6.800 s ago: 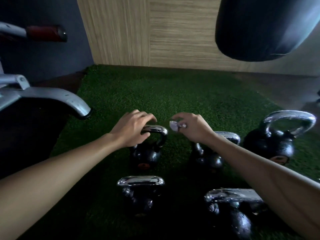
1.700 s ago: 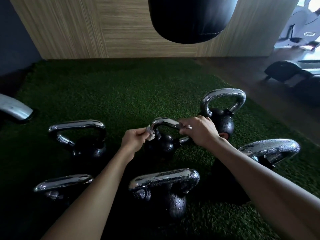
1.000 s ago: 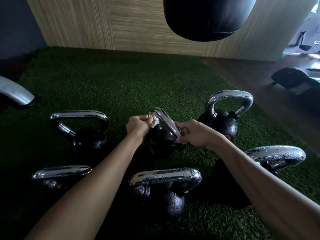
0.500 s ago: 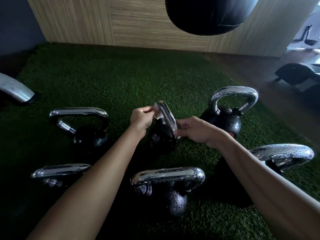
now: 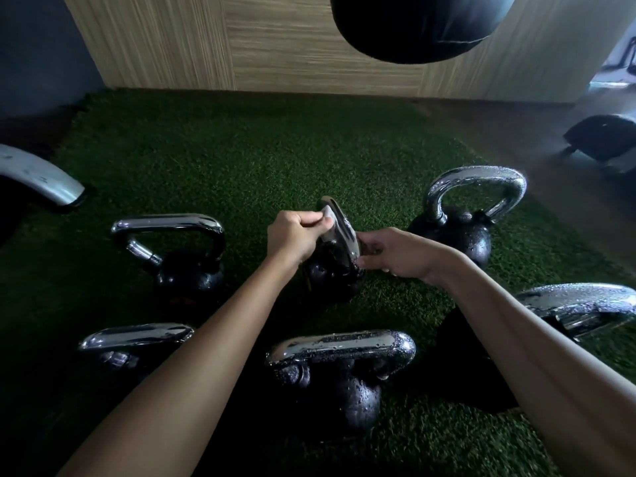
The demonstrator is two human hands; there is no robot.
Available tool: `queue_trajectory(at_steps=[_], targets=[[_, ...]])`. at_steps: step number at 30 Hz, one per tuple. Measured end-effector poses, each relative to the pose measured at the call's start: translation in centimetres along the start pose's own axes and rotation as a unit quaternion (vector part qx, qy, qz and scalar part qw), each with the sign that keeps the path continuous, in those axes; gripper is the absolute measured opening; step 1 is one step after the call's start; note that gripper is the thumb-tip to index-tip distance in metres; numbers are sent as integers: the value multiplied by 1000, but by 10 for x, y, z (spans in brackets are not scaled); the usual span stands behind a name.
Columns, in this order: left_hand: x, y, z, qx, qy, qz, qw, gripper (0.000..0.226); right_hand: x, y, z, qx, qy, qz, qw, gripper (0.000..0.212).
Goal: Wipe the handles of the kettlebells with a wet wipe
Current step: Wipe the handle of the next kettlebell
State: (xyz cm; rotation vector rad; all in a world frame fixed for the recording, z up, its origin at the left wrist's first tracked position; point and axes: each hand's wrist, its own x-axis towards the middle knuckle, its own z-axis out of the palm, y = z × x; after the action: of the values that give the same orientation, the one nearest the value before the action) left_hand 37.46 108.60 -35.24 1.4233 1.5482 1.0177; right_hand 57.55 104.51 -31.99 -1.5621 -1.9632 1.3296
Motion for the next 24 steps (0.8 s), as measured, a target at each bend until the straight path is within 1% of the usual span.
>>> queue_trajectory(at_steps=[5,8,10,13,15,19,21,24], targets=[[-29,-4,5,62,-44,29,997,36,1,1,-6,6,-7,-5,1000,33],[-25,5,-1,63,-31,20,997,34,3,2,-7,-29,-27,-5,999,41],[-29,5,1,67,-35,16,997,34,4,4,-9,-31,-20,-9,999,40],[-45,-4,8,71,-101,1,992,35,5,7,-11,-26,-18,-15,999,34],[-49,-10,10,72,-125,5,990,30,6,7,-11,-36,-19,-12,999,33],[-48,-7,7,36,-101,21,994,26,9,7,-12,-35,-8,-13,999,33],[-49,-8,9,30,-102,31,994,25,8,7,-11,-36,-8,-14,999,33],[-51,-14,14,71,-118,28,990,24,8,8,-11,-43,1,-11,999,31]])
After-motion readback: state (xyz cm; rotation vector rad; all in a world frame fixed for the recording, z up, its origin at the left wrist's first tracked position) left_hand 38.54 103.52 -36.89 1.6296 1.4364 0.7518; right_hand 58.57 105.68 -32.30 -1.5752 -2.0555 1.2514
